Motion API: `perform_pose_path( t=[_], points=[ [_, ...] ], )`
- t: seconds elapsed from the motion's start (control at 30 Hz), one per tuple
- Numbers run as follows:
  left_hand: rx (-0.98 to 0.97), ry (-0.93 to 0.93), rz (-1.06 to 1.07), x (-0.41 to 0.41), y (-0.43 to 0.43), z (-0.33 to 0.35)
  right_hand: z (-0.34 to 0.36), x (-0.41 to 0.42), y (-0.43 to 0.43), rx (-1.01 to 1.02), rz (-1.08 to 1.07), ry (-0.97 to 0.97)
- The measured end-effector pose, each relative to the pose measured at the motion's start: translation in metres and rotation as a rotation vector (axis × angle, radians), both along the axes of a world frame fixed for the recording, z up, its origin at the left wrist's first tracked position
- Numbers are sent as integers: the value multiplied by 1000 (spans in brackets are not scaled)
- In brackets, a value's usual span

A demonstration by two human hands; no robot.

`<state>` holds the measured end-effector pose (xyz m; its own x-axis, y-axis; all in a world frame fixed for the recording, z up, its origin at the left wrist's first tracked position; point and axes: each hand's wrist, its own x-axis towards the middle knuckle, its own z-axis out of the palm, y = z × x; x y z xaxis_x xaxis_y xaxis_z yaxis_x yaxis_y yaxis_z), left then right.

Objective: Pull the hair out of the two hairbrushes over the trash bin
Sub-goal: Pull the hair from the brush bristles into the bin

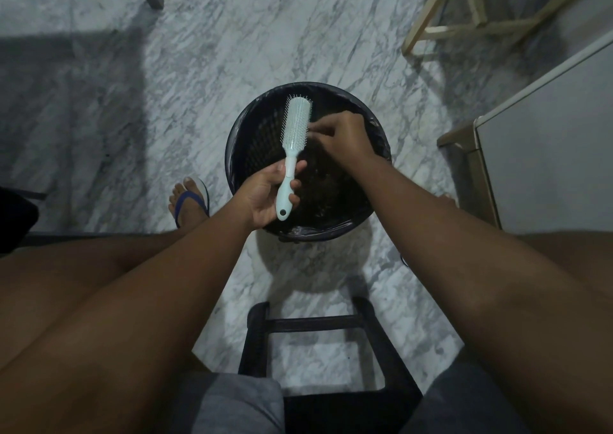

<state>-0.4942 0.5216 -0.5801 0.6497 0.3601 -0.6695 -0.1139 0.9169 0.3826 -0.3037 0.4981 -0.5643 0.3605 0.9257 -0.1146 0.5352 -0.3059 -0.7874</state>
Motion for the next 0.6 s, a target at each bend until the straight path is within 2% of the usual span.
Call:
perform_pose_path(
  t=[0.1, 0.27, 0.33, 0.47, 0.53, 0.6],
  points=[
    [-15, -3, 47, 0, 1, 0, 2, -3, 3, 110, -106, 31],
    [-40, 7, 101, -6, -3, -8, 8, 9, 10, 327, -502, 94],
    [-44, 7, 89, -7, -3, -9, 7, 11, 14, 255, -524, 111],
    [-35, -1, 52, 0, -6, -5, -3, -7, 16, -151, -271, 238],
    [-17, 2, 21, 3, -7, -3, -4, -16, 14, -173, -207, 293],
    [1, 14, 2, 3, -8, -3, 1, -15, 16, -170, -235, 306]
  ],
)
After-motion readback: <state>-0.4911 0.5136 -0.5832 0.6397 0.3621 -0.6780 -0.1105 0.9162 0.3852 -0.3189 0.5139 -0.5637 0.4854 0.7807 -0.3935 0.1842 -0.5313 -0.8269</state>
